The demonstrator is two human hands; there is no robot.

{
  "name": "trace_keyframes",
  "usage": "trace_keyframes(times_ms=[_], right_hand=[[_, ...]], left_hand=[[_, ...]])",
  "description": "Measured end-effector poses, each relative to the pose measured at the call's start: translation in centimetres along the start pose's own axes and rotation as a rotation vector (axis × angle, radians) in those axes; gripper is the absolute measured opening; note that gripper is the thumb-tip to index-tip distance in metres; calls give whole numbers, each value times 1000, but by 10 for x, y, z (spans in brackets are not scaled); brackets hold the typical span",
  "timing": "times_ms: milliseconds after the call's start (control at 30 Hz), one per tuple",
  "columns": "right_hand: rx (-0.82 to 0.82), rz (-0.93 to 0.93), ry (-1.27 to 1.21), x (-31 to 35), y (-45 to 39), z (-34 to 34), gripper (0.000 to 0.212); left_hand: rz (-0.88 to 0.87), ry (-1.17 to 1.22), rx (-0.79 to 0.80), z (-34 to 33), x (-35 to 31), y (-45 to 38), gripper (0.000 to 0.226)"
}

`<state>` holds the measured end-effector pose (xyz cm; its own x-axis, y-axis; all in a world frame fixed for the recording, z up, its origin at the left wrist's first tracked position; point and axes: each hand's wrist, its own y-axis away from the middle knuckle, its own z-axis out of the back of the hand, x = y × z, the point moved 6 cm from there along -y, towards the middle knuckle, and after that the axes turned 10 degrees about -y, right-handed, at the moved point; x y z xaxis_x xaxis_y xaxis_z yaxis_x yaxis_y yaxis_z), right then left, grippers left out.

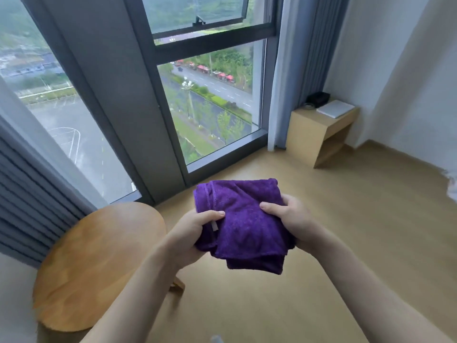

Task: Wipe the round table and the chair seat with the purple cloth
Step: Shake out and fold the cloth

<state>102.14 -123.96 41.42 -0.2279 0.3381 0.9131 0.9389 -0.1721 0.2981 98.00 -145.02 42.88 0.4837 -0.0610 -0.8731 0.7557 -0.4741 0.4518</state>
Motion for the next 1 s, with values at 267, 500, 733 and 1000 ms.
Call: trace_keyframes(times_ms=[267, 500, 733, 1000], right_hand=[[-289, -16, -74, 30, -97, 91, 15], [-490, 84, -150, 103, -168, 184, 13], [-626, 90, -247, 132, -226, 292, 15], [-642, 102, -243, 193, -325, 443, 15]], left_hand=[[90, -145, 141, -53, -44, -164, 12], [118, -207, 370, -137, -110, -314, 13], [171, -276, 466, -237, -130, -432, 16], [126, -310, 376, -365, -163, -573, 12]])
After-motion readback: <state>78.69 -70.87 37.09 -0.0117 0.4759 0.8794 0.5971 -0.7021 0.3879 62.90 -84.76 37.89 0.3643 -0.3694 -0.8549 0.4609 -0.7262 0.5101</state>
